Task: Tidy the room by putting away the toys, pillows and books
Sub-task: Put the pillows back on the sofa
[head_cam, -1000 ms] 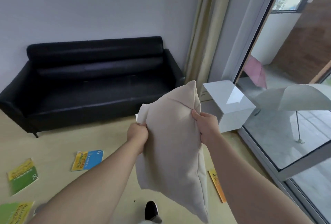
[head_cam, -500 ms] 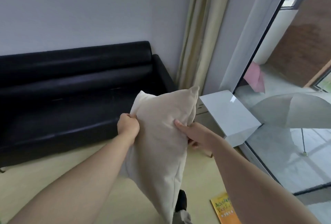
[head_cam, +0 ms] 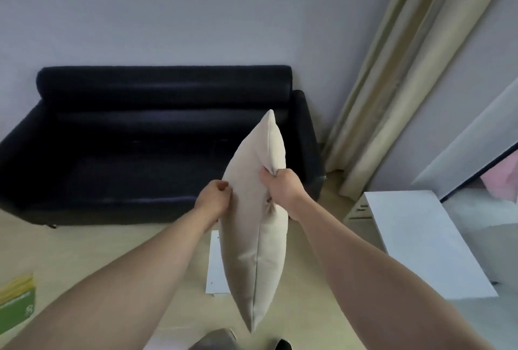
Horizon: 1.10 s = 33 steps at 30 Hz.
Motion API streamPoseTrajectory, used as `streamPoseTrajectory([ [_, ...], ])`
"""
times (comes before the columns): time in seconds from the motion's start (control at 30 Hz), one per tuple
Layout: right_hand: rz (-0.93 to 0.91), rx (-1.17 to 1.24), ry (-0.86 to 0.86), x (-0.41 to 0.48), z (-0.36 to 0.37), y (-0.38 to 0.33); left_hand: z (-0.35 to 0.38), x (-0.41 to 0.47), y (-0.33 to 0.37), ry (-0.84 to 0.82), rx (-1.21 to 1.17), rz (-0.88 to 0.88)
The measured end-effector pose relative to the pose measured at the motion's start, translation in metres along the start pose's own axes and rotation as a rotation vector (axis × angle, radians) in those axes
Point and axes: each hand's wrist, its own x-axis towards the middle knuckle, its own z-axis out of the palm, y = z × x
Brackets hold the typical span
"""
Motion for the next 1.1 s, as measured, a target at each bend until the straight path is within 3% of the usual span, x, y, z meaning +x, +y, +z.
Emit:
streamPoseTrajectory([
  [0.33,0.196,0.257,0.117,0.128,0.031,-0.056,-0.039,0.103,0.037,-0.276,0.142,0.15],
  [0.47,0.248,0.389,0.138,0.174,0.045,-0.083,-0.058,0.149,0.037,-0.35,0.385,0.187],
  [0.7,0.316,0.525,0.101,0.273,0.055,-0.113,-0.075,0.239,0.053,-0.29,0.788,0.123],
  [0.9,0.445,0.632,0.027,0.401,0.05,-0.116,-0.065,0.361,0.084,-0.109,0.893,0.172],
  [1.1,0.632,0.676,-0.002,0.543,0.035,-0.104,-0.028,0.513,0.129,-0.119,0.98,0.041],
])
